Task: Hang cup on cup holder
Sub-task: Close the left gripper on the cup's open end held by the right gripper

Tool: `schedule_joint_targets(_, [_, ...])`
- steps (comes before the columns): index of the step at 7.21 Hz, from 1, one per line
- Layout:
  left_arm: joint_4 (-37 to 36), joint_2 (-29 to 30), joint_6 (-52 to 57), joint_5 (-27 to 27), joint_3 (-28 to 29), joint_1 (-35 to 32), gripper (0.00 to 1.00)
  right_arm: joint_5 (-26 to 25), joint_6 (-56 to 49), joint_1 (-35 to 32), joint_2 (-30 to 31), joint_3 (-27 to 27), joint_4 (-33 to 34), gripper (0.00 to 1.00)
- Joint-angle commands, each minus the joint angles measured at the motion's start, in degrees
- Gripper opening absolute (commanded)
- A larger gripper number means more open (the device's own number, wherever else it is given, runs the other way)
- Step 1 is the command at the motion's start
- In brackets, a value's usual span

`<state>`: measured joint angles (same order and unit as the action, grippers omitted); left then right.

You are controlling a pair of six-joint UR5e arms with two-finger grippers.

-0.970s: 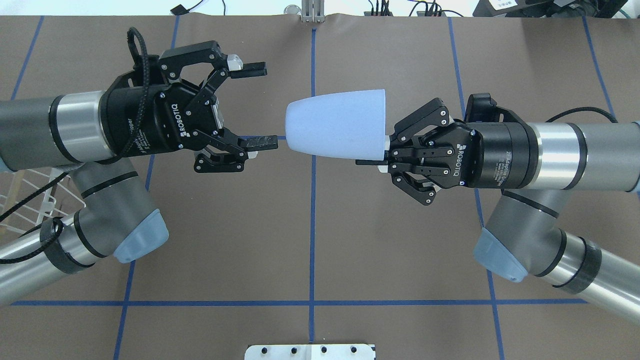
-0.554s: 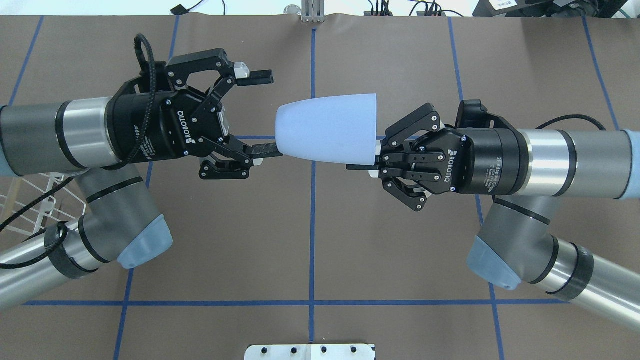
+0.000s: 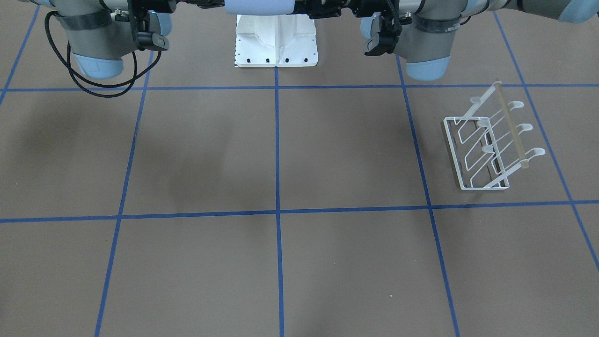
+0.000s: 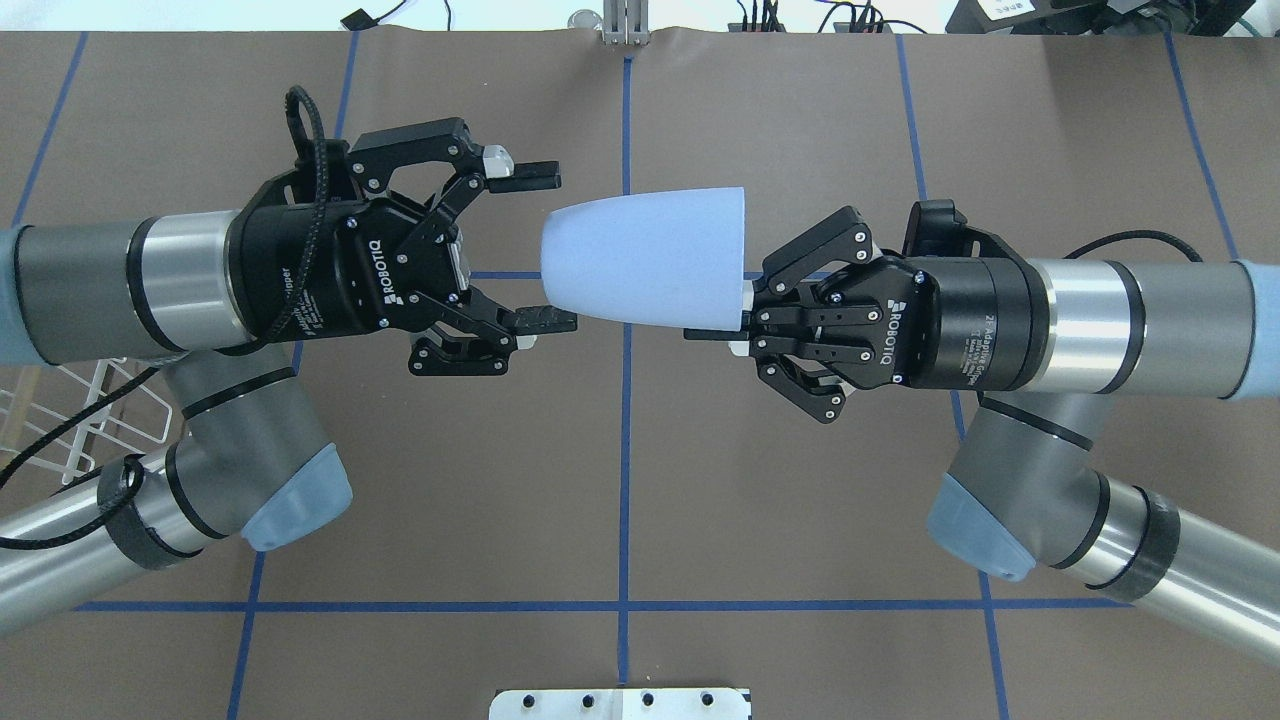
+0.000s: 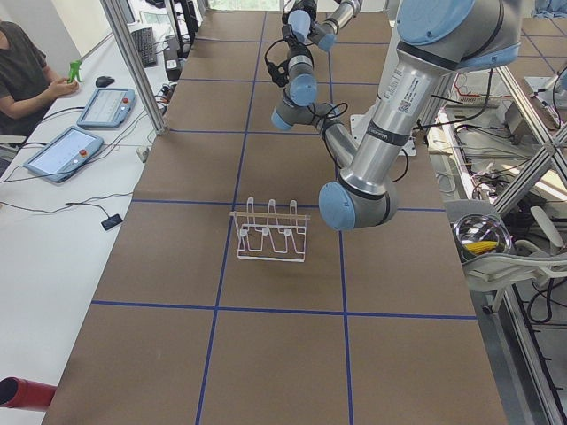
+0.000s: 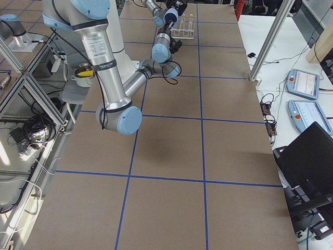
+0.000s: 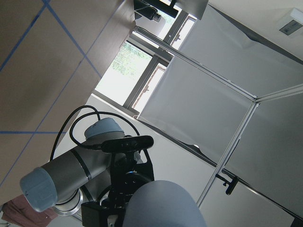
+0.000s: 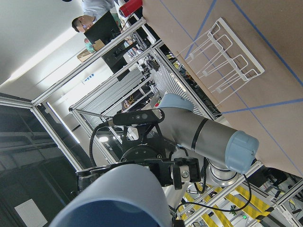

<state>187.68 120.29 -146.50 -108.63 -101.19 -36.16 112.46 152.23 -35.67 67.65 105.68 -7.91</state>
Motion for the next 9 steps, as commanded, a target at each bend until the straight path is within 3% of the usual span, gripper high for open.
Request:
schedule_joint_targets(1, [0.0, 0.0, 0.1, 0.0, -0.1, 0.2, 0.98, 0.0, 0.0, 0.3, -0.2, 0.0, 0.0, 0.00])
schedule_joint_targets(3, [0.0, 0.0, 0.1, 0.0, -0.1, 0.6, 0.92, -0.8, 0.0, 0.7, -0.5, 0.0, 0.0, 0.00])
schedule_joint_targets(4, [-0.1, 0.0, 0.0, 0.0, -0.6, 0.7, 0.62, -0.9, 0.0, 1.0, -0.5, -0.1, 0.0, 0.00])
schedule_joint_targets(5, [0.0, 0.0, 0.0, 0.0, -1.0, 0.8, 0.06, -0.9, -0.4, 1.0, -0.4, -0.1, 0.0, 0.00])
schedule_joint_targets(6, [-0.1, -0.1, 0.0, 0.0, -1.0, 0.8, 0.00, -0.9, -0.9, 0.9, -0.5, -0.1, 0.0, 0.98])
schedule_joint_targets(9, [-0.3, -0.7, -0.2, 0.0, -2.1, 0.8, 0.00, -0.5, -4.0, 0.3, -0.1, 0.2, -0.2, 1.00])
